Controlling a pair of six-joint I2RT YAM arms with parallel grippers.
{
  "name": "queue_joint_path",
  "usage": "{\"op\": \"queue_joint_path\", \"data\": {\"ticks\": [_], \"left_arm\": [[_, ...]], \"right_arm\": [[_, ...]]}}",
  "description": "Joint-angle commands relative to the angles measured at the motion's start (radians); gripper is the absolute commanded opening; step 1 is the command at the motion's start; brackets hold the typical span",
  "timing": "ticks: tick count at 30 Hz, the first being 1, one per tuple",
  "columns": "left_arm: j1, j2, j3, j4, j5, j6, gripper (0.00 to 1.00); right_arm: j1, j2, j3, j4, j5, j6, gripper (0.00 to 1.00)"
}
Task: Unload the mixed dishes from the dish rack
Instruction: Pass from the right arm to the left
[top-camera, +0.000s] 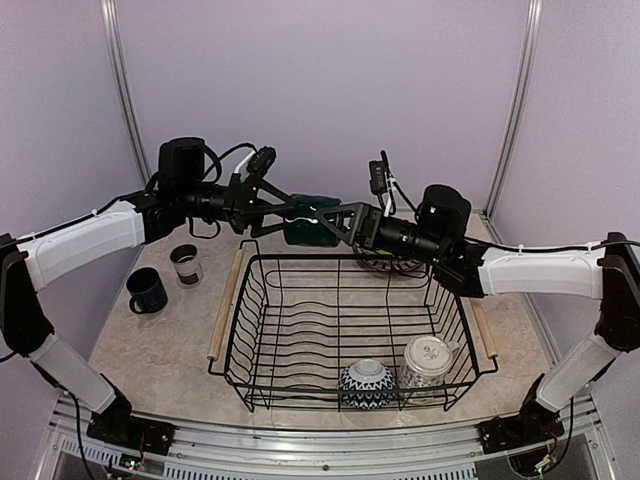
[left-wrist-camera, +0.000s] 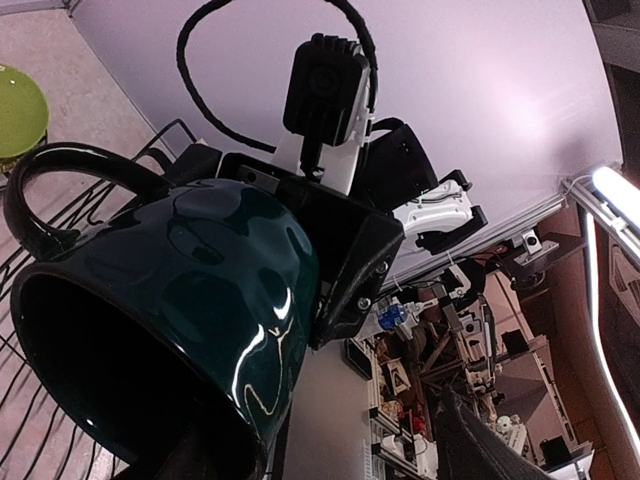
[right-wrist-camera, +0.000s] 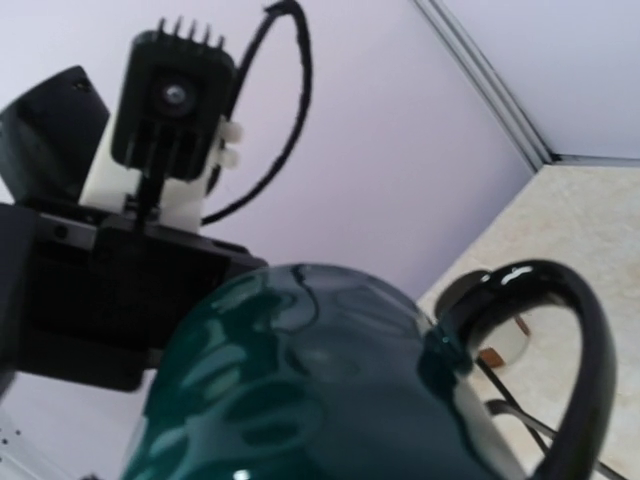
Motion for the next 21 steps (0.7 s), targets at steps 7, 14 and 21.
{"op": "queue_joint_path", "data": {"ticks": [7,14,21], "left_arm": [[-0.021,0.044,-0.025,0.161,0.102,-0.1,0.45],[-0.021,0.049,-0.037,0.234,0.131,-0.145,0.25],[-0.019,0.034,-0.038,0.235,0.133,-0.133,0.01]], "right_arm": [[0.023,0.041,0.034,0.262,-0.046,0.037,0.0],[0.026,0.059,0.039,0.286,-0.056,0.046,0.0],[0.029,0.06,0.038,0.275,-0.055,0.042,0.06]]}}
